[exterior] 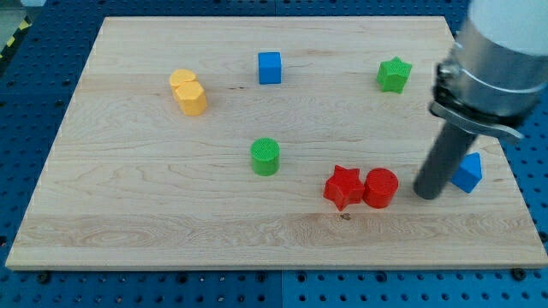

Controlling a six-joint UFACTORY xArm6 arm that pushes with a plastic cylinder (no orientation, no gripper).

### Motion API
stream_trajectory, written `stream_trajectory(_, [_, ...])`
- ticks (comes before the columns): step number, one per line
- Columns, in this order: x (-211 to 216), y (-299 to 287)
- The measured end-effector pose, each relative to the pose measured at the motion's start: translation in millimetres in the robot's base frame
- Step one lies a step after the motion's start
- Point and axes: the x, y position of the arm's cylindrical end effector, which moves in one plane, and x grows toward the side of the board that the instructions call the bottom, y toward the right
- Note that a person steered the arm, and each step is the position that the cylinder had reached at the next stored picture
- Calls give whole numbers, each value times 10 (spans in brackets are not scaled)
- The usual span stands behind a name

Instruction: Push the blue triangle to the top right side of the red circle

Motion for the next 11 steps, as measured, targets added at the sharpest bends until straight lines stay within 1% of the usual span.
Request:
stream_trajectory(1, [190,427])
stream_trajectory(2, [76,873])
stream_trajectory(3, [-206,934])
stream_trajectory(4, [-206,934])
stream_trajectory(5, [-211,780])
stream_trajectory(6, [-211,214])
stream_trajectory(7, [-372,-122])
stream_trajectory(8, [-389,-125])
stream_trajectory(9, [-389,-317])
stream_trajectory(10, [-389,-744])
stream_trajectory(11, [-390,-781])
